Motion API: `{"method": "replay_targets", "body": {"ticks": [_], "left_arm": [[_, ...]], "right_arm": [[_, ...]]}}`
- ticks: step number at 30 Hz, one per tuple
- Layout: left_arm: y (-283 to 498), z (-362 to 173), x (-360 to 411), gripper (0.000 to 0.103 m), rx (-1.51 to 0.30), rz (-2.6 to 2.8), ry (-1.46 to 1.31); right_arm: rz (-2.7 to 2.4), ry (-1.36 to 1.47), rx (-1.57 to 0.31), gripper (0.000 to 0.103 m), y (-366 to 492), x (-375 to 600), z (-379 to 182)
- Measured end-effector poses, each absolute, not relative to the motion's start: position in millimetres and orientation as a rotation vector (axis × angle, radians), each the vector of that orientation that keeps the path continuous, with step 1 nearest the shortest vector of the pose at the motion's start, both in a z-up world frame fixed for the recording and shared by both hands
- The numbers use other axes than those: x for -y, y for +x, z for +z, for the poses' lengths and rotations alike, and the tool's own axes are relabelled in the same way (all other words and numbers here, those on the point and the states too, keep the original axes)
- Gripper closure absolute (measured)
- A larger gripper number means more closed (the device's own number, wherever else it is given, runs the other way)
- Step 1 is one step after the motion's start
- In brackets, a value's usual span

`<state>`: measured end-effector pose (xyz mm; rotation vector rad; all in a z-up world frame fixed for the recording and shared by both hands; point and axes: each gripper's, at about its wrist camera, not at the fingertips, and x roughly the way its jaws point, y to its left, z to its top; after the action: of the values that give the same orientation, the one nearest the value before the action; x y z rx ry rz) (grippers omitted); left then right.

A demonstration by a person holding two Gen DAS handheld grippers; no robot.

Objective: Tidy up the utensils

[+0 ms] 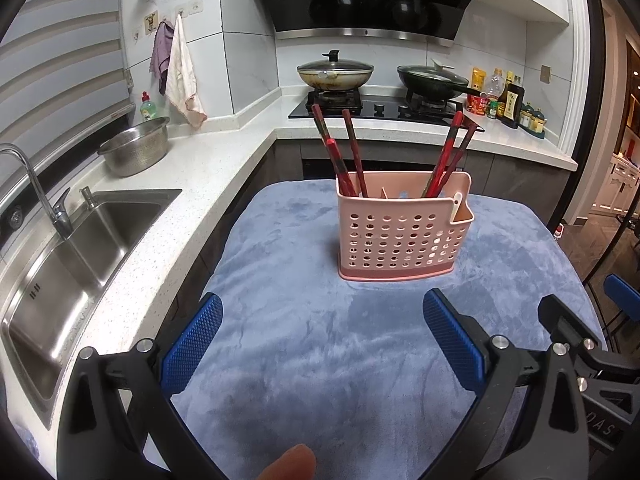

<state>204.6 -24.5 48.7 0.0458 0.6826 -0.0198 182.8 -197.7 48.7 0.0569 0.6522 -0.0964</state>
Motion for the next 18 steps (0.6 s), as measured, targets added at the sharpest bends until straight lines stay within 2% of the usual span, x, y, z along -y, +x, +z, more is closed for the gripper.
{"method": "replay_targets", "body": {"ticks": [18], "left_arm": [[202.2, 44.7, 26.5, 0.007, -0.691, -0.002, 0.053]], "right_arm": [[-0.1, 0.063, -0.669, 0.006, 181.2, 197.2, 43.3]]}}
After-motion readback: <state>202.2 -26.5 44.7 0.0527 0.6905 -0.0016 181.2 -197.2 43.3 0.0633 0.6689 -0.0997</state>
